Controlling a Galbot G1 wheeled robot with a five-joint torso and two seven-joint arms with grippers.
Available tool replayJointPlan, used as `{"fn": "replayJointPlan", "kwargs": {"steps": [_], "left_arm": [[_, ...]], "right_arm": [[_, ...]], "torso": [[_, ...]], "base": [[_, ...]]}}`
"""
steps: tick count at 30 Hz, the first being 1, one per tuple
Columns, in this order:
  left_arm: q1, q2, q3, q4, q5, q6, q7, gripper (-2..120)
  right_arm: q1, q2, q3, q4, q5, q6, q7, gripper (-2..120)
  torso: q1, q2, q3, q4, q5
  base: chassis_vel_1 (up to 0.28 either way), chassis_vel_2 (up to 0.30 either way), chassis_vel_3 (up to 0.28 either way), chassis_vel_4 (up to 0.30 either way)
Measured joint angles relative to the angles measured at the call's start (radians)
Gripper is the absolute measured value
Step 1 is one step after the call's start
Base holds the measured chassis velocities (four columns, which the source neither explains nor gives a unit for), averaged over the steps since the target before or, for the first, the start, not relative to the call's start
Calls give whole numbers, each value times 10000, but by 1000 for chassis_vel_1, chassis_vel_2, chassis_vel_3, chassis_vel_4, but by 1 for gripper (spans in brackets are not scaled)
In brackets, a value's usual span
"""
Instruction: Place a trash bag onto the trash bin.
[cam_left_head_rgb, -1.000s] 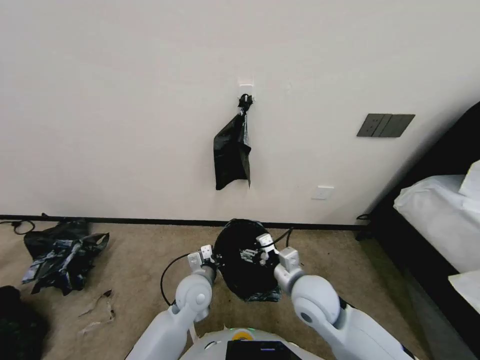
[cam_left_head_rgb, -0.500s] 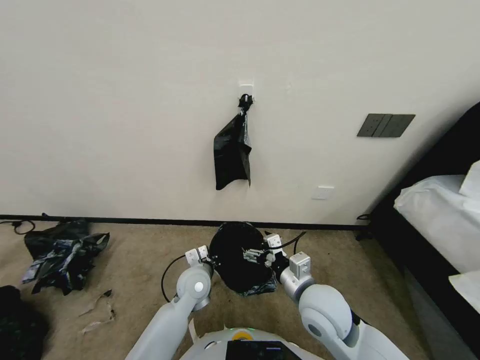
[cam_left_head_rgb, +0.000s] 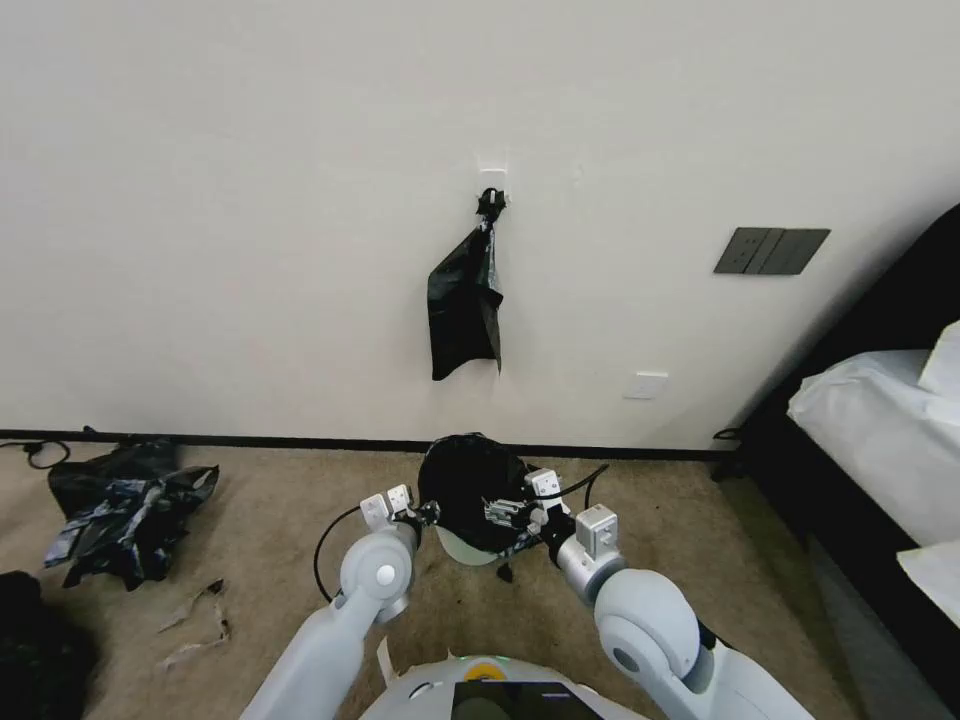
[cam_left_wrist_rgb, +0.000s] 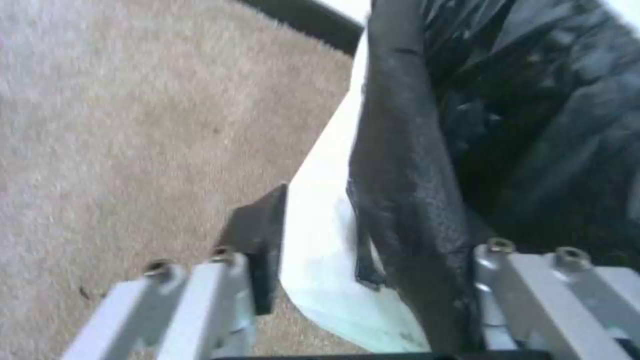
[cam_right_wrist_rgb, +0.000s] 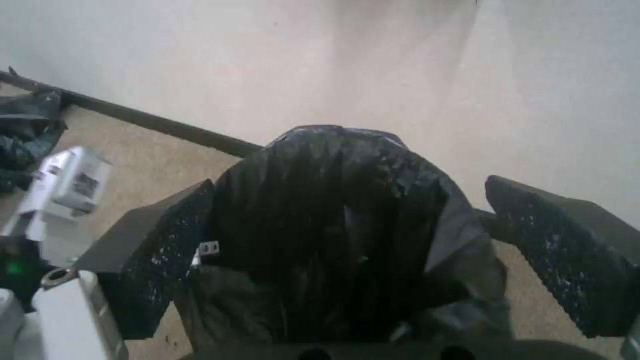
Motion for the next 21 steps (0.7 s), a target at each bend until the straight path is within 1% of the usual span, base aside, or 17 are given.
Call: {"fn": "replayJointPlan", "kwargs": {"steps": [3, 4, 7, 8, 9, 10, 11, 12, 13, 14, 16, 17, 19, 20, 21], "left_arm": [[207, 169, -20, -410, 444, 28, 289, 62], [207, 169, -20, -410, 444, 28, 289, 62], [400, 304, -109, -656, 720, 30, 429, 75], [481, 354, -163, -680, 771, 30, 479, 81], [481, 354, -163, -680, 771, 30, 479, 81], [540, 380, -208, -663, 794, 30, 578, 86], [565, 384, -235, -624, 803, 23, 676, 88], [607, 383, -283, -485, 816, -14, 937, 95], [614, 362, -300, -305, 821, -70, 1229, 98], [614, 362, -300, -305, 821, -70, 1229, 98], [614, 326, -302, -11, 886, -269, 1774, 99], [614, 326, -302, -11, 886, -269, 1774, 99], [686, 359, -289, 379, 1111, -934, 3200, 100], [718, 400, -281, 499, 1251, -1146, 3699, 100], [780, 491, -254, 748, 1589, -1540, 4546, 100]], "right_arm": [[-115, 46, 38, -48, -74, 237, -61, 100], [-115, 46, 38, -48, -74, 237, -61, 100], [-292, 138, 67, -99, -245, 447, -188, 100], [-355, 169, 84, -115, -300, 500, -204, 100], [-355, 169, 84, -115, -300, 500, -204, 100], [-405, 182, 102, -120, -343, 527, -213, 100], [-441, 188, 116, -120, -367, 543, -220, 100], [-533, 199, 142, -120, -429, 574, -240, 100], [-639, 219, 162, -117, -511, 602, -266, 100], [-639, 219, 162, -117, -511, 602, -266, 100], [-800, 254, 173, -102, -647, 648, -314, 100], [-800, 254, 173, -102, -647, 648, -314, 100], [-1041, 325, 210, -85, -842, 715, -382, 100], [-1101, 342, 225, -85, -879, 732, -398, 100], [-1204, 370, 263, -79, -945, 767, -424, 100]], "torso": [[0, 0, 0, 1, 0], [0, 0, 0, 1, 0], [0, 0, 0, 0, 0], [0, 0, 0, 0, 1], [0, 0, 0, 0, 1], [0, 0, 0, 1, 0], [0, 0, 0, 1, 0], [0, 0, 0, 1, 1], [0, 0, 0, 1, -1], [0, 0, 0, 1, -1], [0, 0, 0, -1, 0], [0, 0, 0, -1, 0], [0, 0, 0, -2, -1], [-1, 0, 0, -2, 0], [0, 0, 0, -1, 0]], "base": [[0, 0, 0, 0], [0, 0, 0, 0], [0, 0, 0, 0], [0, 0, 0, 0], [0, 0, 0, 0], [0, 0, 0, 0], [0, 0, 0, 0], [0, 0, 0, 0], [0, 0, 0, 0], [0, 0, 0, 0], [0, 0, 0, 0], [0, 0, 0, 0], [0, 0, 0, 0], [0, 0, 0, 0], [0, 0, 0, 0]]}}
